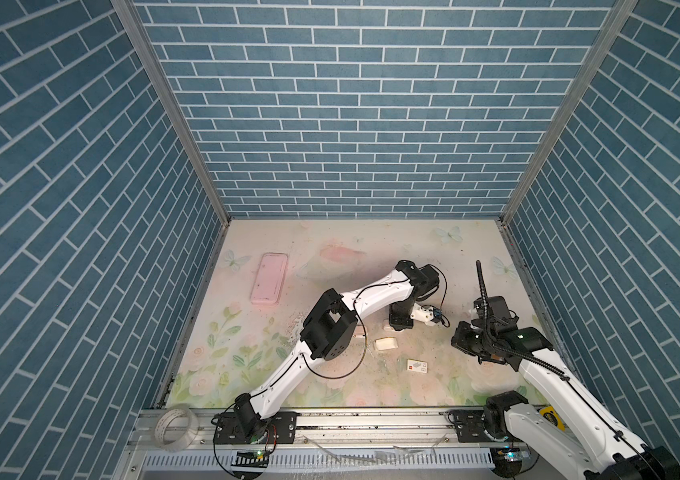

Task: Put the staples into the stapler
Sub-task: 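Hold the left gripper pressed on the closed pink stapler while the right gripper waits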

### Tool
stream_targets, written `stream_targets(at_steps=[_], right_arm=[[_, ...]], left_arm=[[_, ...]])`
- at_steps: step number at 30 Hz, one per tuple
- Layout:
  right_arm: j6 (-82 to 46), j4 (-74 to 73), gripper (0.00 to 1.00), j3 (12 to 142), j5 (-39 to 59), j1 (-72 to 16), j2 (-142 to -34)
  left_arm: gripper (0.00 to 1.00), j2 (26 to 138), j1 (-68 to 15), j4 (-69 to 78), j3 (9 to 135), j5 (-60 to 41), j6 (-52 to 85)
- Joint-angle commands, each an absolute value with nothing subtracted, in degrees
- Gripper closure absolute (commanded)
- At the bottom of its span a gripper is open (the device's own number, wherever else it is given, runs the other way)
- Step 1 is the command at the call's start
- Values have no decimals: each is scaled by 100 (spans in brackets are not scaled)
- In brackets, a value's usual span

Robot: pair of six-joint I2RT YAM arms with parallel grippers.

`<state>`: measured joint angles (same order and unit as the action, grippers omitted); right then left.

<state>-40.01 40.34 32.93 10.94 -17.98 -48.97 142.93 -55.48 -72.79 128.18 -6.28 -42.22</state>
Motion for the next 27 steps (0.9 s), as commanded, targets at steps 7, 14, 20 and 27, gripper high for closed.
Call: stream_targets(at_steps=[7, 14, 20, 27], right_arm=[[-3873, 4175, 98, 3217, 1102, -1782, -4883], [-3832, 4201, 98, 3260, 1116, -1779, -4939], [-3841, 4184, 98, 3221, 1112, -1784, -4904], [-3850, 4175, 98, 3208, 1117, -1784, -4902]], left_arm=[[96, 15394, -5958, -7869, 12489, -814, -4421], [96, 15585, -5985, -8144, 12689, -892, -4513], [97, 15947, -6019, -8578, 13030, -886, -4563], [97, 16030, -6118, -8634, 13110, -993, -4582]])
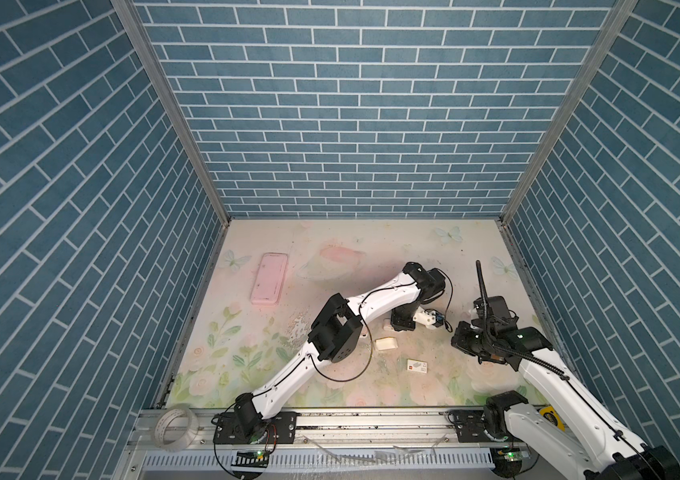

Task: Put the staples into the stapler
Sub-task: 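Hold the left gripper pressed on the closed pink stapler while the right gripper waits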

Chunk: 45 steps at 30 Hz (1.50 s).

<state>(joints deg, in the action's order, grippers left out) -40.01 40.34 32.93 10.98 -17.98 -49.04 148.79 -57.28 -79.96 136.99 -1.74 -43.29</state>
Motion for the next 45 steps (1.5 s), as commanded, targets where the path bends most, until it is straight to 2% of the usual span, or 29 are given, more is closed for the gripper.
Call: stream_targets(at_steps=[1, 19, 34, 45], right_arm=[[-3850, 4175, 98, 3209, 1123, -1782, -4912], [-3883, 4210, 98, 3208, 1105, -1784, -4887], [-3902, 4243, 98, 3284, 750, -1780, -4663], [-3907, 4314, 97, 3338, 574, -1784, -4539]], left_arm=[[97, 16079, -6136, -8640, 13136, -925, -4597], [97, 16387, -6162, -8552, 13099, -1433, -4565], [94, 15178, -6095, -8057, 12726, -1229, -4456], [88, 14354, -6029, -7715, 12101, -1149, -4404]])
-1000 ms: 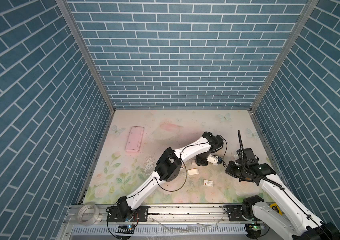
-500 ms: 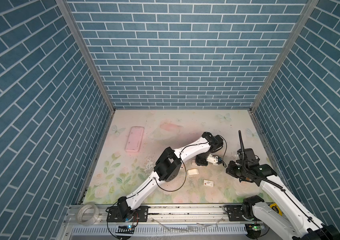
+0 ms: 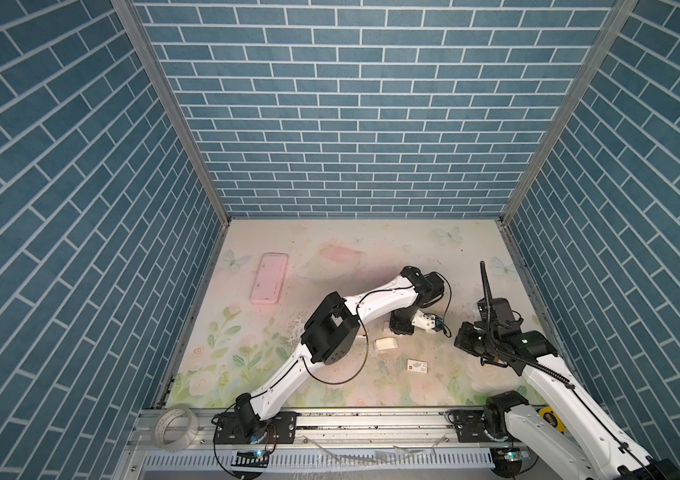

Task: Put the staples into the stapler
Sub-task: 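Hold the left gripper pressed on the closed pink stapler while the right gripper waits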

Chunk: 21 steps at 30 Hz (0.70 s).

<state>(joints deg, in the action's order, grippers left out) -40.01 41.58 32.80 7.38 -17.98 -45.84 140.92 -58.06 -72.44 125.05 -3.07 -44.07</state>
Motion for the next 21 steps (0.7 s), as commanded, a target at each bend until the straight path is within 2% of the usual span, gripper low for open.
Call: stream_targets(at_steps=[1, 21], right_arm=[[-3916, 4324, 97, 3334, 571, -1780, -4548], [-4034, 4334, 95, 3252, 352, -1784, -4588]], left_arm=[[88, 14294, -6008, -7672, 12049, -1158, -4399], [82, 13576, -5691, -6457, 11343, -743, -4010]])
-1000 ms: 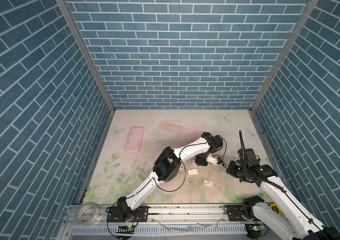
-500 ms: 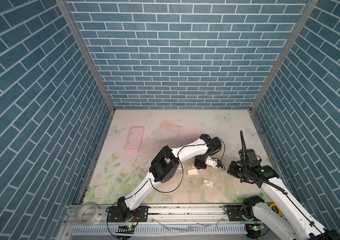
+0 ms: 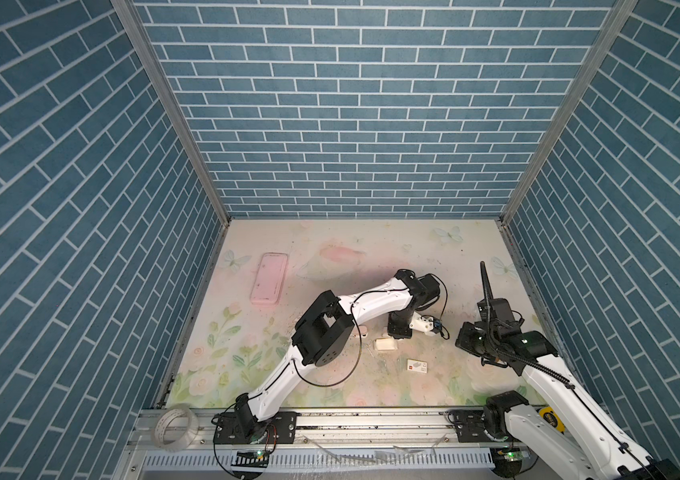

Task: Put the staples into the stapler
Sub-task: 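Hold the left gripper pressed on the closed pink stapler while the right gripper waits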

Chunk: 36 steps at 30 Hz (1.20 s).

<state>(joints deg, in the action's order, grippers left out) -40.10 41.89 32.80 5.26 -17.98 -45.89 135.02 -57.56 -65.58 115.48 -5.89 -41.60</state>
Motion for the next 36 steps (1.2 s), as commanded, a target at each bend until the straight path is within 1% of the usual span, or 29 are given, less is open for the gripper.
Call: stream_targets(at_steps=[1, 12, 18, 23, 29, 32, 36], right_arm=[[-4043, 4332, 95, 3250, 352, -1784, -4588], [-4098, 4281, 95, 3243, 325, -1784, -4717], [-4131, 4253, 95, 3251, 308, -1784, -4750], [-4148, 4176, 95, 3226, 322, -1783, -4828], [-4180, 4109, 93, 3131, 360, -1780, -4852], [-4184, 4131, 93, 3120, 360, -1781, -4825], [-4178, 4148, 92, 3127, 338, -1784, -4796]], left_arm=[[81, 13578, -5651, -6409, 11350, -763, -3993], [81, 13677, -5327, -6147, 11538, -587, -4050], [81, 13315, -5274, -5536, 11130, -448, -4057], [79, 13373, -5256, -5595, 11282, -404, -4047], [73, 13427, -5247, -5503, 11106, -457, -4051], [65, 13435, -5247, -5473, 11048, -472, -4052], [63, 13480, -5241, -5554, 11100, -494, -4045]])
